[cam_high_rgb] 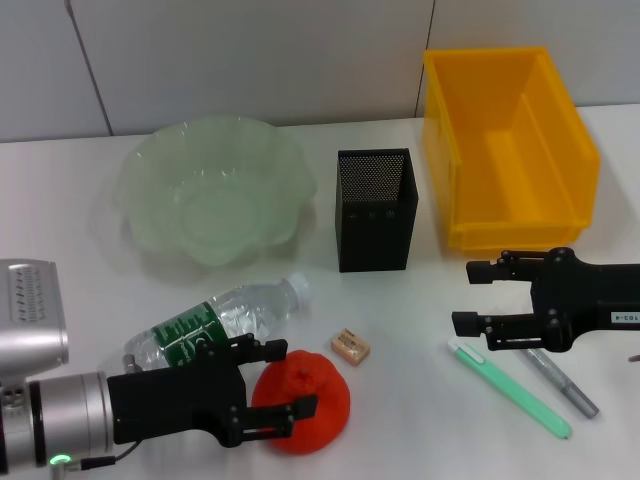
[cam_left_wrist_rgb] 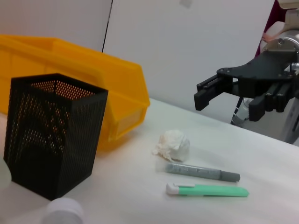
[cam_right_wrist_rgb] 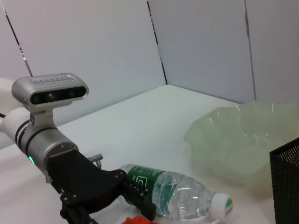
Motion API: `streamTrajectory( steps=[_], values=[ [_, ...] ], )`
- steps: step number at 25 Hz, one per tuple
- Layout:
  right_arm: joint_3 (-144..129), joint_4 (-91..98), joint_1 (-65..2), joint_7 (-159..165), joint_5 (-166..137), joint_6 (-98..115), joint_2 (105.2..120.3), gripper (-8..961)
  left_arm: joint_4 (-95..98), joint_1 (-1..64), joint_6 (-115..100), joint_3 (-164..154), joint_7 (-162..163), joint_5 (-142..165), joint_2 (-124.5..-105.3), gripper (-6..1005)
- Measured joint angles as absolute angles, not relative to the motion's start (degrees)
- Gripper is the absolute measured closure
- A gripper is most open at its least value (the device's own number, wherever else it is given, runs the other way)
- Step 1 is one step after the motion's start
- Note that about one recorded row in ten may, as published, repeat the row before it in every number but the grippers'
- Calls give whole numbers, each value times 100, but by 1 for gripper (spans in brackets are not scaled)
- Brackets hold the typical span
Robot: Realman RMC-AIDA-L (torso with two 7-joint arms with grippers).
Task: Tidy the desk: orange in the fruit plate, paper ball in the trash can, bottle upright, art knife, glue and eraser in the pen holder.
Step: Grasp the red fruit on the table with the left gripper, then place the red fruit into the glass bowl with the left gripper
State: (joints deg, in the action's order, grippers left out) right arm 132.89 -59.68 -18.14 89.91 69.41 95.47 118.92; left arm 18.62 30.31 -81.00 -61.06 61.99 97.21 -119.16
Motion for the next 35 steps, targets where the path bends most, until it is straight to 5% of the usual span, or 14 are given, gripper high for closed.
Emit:
streamTrajectory(
  steps=[16,23,25,35],
  values=[
    [13289,-5960,-1798,8956,6933,9535,11900,192,1578,3085,-7939,-6108,5932,9464,-11918,345],
    [13289,-5939,-1803,8953,6936,9536,11909,193,1491,3097,-7838,-6137,5916,9465,-11918,563],
    [13289,-5938,-1795,8952,6936,9536,11909,193,1489,3097,-7878,-6160,5865,9462,-11918,794],
    [13295,-5933,-1755,8938,6935,9487,11909,193,2006,2858,-8969,-6082,5874,9045,-11896,870]
  ],
)
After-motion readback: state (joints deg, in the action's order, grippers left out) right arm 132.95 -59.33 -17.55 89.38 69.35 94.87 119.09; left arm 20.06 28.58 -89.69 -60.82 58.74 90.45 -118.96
